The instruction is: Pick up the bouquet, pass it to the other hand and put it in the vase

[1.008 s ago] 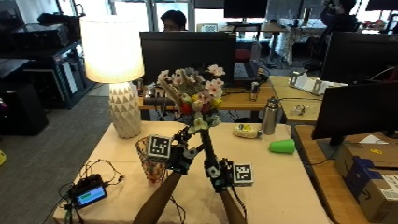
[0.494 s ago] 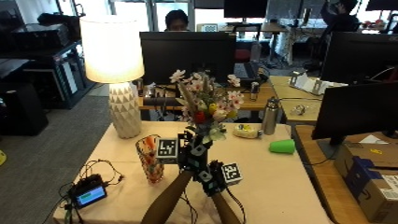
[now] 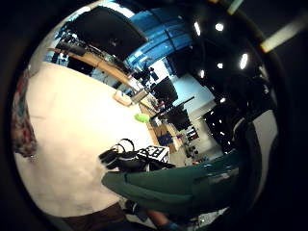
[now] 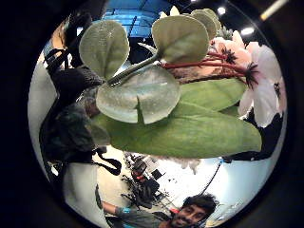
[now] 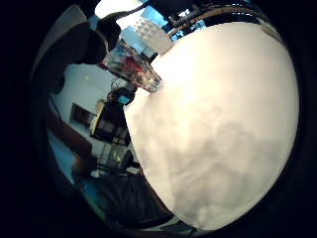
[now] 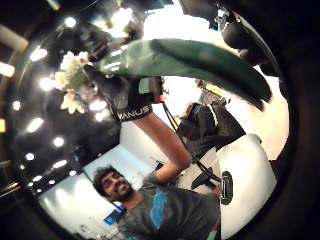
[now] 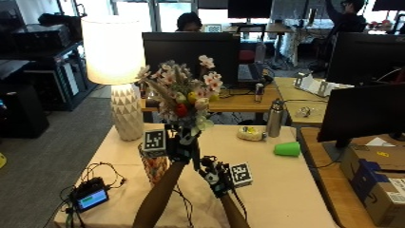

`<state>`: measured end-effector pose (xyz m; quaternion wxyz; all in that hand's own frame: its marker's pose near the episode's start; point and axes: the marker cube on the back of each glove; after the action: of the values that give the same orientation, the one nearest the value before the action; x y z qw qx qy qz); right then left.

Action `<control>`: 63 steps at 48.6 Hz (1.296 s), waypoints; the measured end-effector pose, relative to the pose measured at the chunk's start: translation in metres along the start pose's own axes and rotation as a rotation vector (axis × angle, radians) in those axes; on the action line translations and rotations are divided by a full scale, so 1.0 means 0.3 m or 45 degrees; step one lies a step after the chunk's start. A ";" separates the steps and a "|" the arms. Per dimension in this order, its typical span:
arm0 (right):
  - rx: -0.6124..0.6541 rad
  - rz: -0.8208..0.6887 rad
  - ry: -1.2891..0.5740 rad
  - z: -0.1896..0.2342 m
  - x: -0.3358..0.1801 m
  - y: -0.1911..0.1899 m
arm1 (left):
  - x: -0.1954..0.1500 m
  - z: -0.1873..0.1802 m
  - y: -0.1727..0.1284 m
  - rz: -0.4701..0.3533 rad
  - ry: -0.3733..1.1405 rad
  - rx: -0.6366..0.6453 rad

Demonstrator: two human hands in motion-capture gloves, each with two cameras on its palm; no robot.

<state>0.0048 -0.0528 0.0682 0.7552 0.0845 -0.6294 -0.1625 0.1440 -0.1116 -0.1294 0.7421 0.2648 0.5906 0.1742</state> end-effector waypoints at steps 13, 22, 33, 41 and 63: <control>0.087 0.057 -0.067 -0.057 0.029 0.029 | 0.153 -0.276 -0.126 -0.181 -0.015 0.217; 0.104 0.145 -0.023 -0.065 0.030 0.036 | 0.169 -0.491 -0.213 -0.193 -0.045 0.351; 0.081 0.134 -0.011 -0.049 0.037 0.030 | 0.135 -0.711 -0.282 -0.196 -0.029 0.493; 0.072 0.126 -0.041 -0.039 0.038 0.028 | 0.070 -0.789 -0.301 -0.238 -0.034 0.537; 0.057 0.100 0.002 -0.030 0.044 0.021 | -0.321 -0.709 -0.225 -0.624 0.019 0.233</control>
<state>0.0166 -0.0523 0.0806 0.7595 0.0767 -0.6350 -0.1185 -0.0889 -0.1806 -0.1288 0.7306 0.1786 0.6560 -0.0629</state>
